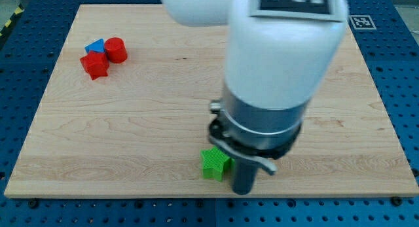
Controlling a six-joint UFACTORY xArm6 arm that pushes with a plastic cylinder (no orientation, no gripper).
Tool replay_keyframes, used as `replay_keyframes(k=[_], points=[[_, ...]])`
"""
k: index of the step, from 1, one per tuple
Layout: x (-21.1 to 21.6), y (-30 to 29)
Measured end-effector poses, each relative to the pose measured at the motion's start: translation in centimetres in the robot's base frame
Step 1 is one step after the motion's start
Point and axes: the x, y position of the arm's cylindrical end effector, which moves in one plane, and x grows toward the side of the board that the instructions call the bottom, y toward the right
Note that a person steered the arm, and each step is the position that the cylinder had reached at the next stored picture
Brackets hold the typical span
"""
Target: Keep yellow heart diagonally left above blue cube
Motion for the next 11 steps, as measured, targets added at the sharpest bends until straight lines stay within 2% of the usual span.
replay_keyframes(k=[1,3,5,9,11], points=[[-0.9,-1.2],[-2.6,3.4],[-4.0,-1.6],[-13.4,-6.0],[-9.7,-5.9]])
